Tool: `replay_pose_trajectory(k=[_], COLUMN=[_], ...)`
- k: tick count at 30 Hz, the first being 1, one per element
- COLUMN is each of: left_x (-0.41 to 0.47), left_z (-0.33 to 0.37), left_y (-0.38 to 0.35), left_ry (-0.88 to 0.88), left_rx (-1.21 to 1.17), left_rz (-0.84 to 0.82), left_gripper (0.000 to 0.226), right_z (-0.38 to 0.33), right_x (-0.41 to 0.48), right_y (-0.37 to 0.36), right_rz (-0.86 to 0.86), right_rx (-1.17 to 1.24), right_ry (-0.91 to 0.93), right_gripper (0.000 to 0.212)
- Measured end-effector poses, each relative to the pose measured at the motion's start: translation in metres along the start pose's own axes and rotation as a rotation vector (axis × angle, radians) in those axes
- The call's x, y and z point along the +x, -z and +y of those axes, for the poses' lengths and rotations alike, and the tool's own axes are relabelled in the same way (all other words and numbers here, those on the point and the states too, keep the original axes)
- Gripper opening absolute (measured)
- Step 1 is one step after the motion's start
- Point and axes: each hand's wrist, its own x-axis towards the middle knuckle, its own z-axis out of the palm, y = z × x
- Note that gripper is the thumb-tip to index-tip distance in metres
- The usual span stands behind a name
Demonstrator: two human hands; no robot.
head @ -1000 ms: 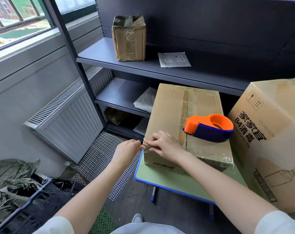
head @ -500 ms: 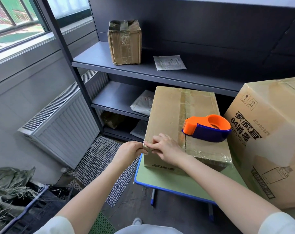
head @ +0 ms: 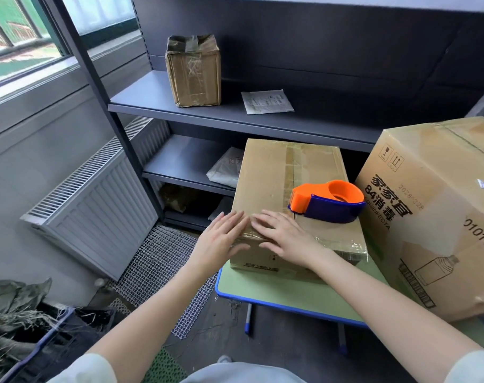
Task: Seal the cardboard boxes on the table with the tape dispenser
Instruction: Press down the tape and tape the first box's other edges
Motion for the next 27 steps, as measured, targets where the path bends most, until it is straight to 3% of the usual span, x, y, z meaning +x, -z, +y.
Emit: replay_pose_trajectory(k=[4, 10, 24, 27], left_x=[0.008, 0.008, 0.048, 0.046], left_z=[0.007, 0.011, 0.069, 0.072], left_y=[-0.008, -0.01, -0.04, -0.04], left_ry=[-0.088, -0.017, -0.125, -0.111], left_rx=[0.099, 0.123, 0.18, 0.193], left_rz=[-0.035, -0.046, 0.038, 0.046], left_gripper=[0.055, 0.047, 0.062, 0.053], right_z=[0.011, 0.009, 0.041, 0.042], right_x=[-0.012, -0.01, -0.067, -0.066], right_y=[-0.001, -0.003, 0.012, 0.011], right_rz=[-0.108, -0.112, -0.108, -0.093], right_rx=[-0.039, 0.01, -0.118, -0.096], right_ry=[-0.039, -0.064, -0.176, -0.171], right_gripper=[0.056, 0.053, 0.058, 0.057])
